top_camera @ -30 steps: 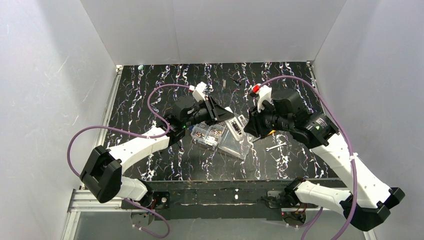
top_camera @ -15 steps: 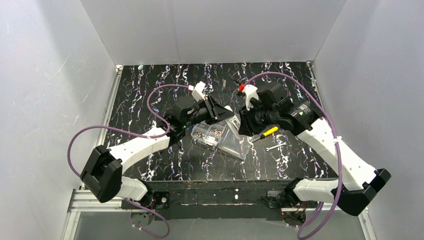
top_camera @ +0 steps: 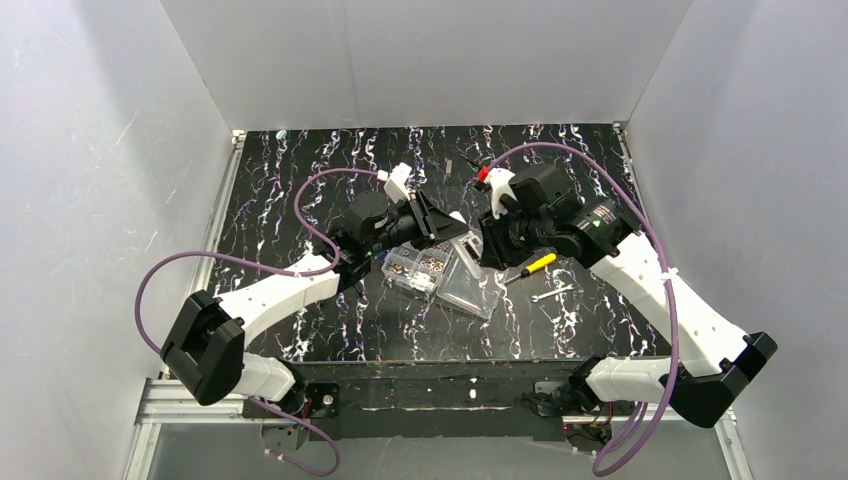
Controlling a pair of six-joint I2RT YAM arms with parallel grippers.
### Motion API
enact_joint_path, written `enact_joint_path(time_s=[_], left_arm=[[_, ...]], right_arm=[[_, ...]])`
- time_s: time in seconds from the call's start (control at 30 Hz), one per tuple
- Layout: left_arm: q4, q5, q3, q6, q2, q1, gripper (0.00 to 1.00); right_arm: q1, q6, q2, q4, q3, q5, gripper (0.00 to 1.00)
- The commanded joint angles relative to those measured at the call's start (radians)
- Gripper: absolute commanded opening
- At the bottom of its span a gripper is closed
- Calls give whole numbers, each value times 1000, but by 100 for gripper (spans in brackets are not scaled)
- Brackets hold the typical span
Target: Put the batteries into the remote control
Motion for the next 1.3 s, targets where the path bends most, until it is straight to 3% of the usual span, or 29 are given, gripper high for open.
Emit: enact_joint_path(time_s=[0.0,1.27], left_arm=[[69,27,0,0,-14,-1,0],[78,31,1,-6,-7,-2,0]], right_arm=[[5,8,4,12,41,6,23],[5,7,49,35,54,-34,26]])
